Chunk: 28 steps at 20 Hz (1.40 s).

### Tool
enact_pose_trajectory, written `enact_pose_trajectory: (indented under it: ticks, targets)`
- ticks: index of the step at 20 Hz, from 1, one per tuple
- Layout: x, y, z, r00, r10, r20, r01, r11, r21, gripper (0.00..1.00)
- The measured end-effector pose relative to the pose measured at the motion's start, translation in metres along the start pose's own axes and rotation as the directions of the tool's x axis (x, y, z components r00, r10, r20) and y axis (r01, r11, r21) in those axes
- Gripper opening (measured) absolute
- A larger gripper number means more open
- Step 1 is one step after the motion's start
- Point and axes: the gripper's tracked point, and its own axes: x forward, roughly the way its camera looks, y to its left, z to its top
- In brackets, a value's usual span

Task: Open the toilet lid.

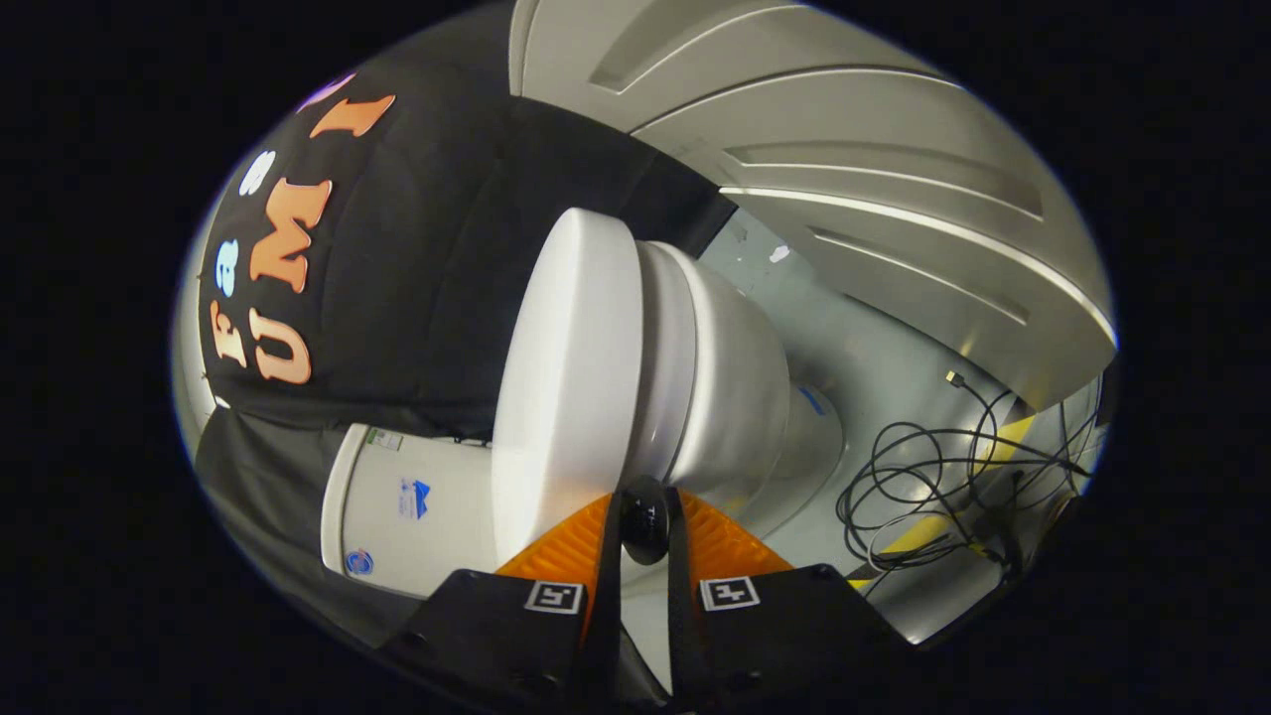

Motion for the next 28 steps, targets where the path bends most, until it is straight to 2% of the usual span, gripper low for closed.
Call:
enact_pose_trajectory:
  ticks: [1,2,4,11,14,17,21,25,28]
  targets:
    - [-0.001,0.001,0.0,1.0,0.013,-0.006,-0.012,1.0,0.016,0.24]
    - [-0.005,0.006,-0.002,0.999,0.04,0.002,-0.041,0.997,0.058,0.22]
    - [-0.001,0.009,0.001,0.997,0.079,0.018,-0.081,0.991,0.108,0.09]
    - [0.002,0.004,0.002,0.997,0.063,0.049,-0.071,0.977,0.2,0.08]
    - [-0.002,0.005,0.005,0.995,0.055,0.081,-0.067,0.987,0.148,0.08]
    - [-0.005,0.009,0.004,0.989,0.086,0.121,-0.114,0.961,0.251,0.08]
    - [-0.007,0.011,0.006,0.991,0.033,0.126,-0.046,0.994,0.103,0.08]
    - [-0.015,0.029,0.011,0.989,0.049,0.138,-0.061,0.995,0.081,0.08]
    - [-0.021,0.044,0.014,0.987,0.04,0.154,-0.038,0.999,-0.016,0.08]
